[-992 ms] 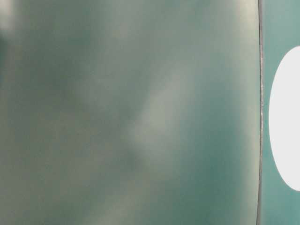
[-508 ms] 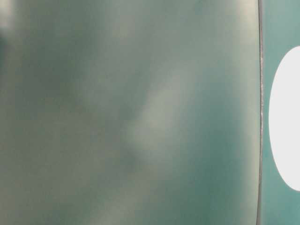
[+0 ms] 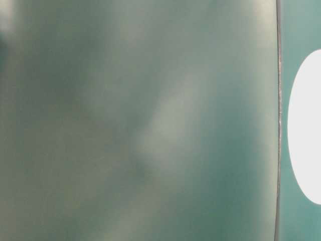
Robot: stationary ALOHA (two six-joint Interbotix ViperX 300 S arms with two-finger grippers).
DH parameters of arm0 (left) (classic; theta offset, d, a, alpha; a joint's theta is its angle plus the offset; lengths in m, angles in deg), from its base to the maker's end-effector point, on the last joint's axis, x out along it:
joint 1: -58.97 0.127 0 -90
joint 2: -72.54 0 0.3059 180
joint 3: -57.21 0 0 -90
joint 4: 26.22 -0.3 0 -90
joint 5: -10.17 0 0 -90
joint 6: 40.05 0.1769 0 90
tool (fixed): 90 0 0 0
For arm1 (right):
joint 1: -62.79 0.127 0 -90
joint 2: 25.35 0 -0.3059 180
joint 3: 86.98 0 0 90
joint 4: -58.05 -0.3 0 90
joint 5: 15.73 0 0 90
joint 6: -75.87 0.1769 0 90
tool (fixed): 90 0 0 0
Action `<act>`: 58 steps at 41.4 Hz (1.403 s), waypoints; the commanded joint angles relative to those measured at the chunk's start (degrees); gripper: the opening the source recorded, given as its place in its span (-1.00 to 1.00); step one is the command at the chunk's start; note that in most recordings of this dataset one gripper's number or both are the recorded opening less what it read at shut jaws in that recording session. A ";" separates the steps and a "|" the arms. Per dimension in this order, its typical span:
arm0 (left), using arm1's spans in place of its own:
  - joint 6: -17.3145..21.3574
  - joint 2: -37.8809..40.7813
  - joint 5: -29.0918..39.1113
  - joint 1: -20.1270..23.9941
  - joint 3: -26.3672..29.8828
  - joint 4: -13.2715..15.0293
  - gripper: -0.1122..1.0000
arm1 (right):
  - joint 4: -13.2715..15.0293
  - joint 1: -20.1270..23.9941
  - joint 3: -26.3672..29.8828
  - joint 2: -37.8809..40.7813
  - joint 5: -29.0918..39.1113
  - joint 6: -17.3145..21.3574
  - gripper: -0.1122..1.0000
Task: Scoop the yellow hexagonal prism block from the bowl with a spoon using the right arm.
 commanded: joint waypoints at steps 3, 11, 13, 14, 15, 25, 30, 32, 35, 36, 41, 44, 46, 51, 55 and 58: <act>0.00 0.18 -0.53 -0.09 1.85 -0.09 -0.78 | 0.00 -0.79 0.53 -0.70 -0.35 0.09 -0.31; 0.00 0.18 -0.53 -0.09 1.85 -0.09 -0.78 | -0.09 -0.97 0.53 -0.70 -0.79 0.09 -0.02; -0.09 0.26 -0.53 -0.09 1.85 -0.18 -0.78 | 0.00 -0.88 0.53 -0.70 -0.79 0.09 0.09; 0.00 0.26 -0.53 -0.09 1.85 -0.09 -0.78 | -0.09 -0.97 0.53 -0.62 -0.79 0.09 0.13; 0.00 0.18 -0.53 -0.09 1.85 -0.09 -0.78 | -0.09 -0.88 0.53 -0.62 -0.79 0.09 0.16; 0.00 0.26 -0.53 -0.09 1.85 -0.09 -0.78 | 0.35 -0.97 0.09 -1.23 -1.32 0.09 0.20; -0.09 0.26 -0.53 -0.09 1.85 -0.09 -0.78 | 0.35 -1.49 -0.62 -1.85 -4.04 0.70 0.20; -0.09 0.18 -0.53 -0.09 1.85 -0.18 -0.78 | 0.44 -2.11 -1.05 -2.20 -5.89 1.41 0.20; -0.09 0.18 -0.53 -0.09 1.85 -0.18 -0.78 | 0.97 -3.60 -2.02 -2.99 -9.49 2.20 0.20; 0.00 0.26 -0.53 -0.09 1.85 -0.09 -0.78 | 1.05 -4.04 -2.20 -3.16 -10.55 2.29 0.20; -0.09 0.26 -0.53 -0.09 1.85 -0.09 -0.78 | 1.76 -7.38 -3.60 -4.04 -17.67 2.37 0.20; -0.09 0.26 -0.53 -0.09 1.85 -0.09 -0.78 | 1.76 -9.49 -4.48 -4.31 -21.53 2.37 0.20; -0.09 0.26 -0.53 -0.09 1.85 -0.09 -0.78 | 1.76 -10.55 -4.92 -4.31 -23.91 2.37 0.20; -0.09 0.26 -0.53 -0.09 1.85 -0.09 -0.78 | 1.76 -12.92 -5.62 -4.31 -29.79 2.37 0.20; -0.09 0.18 -0.53 -0.09 1.85 -0.09 -0.78 | 1.67 -13.62 -5.71 -4.31 -32.43 2.37 0.19; -0.09 0.18 -0.53 -0.09 1.85 -0.09 -0.78 | 1.67 -14.06 -5.71 -4.31 -34.37 2.37 0.19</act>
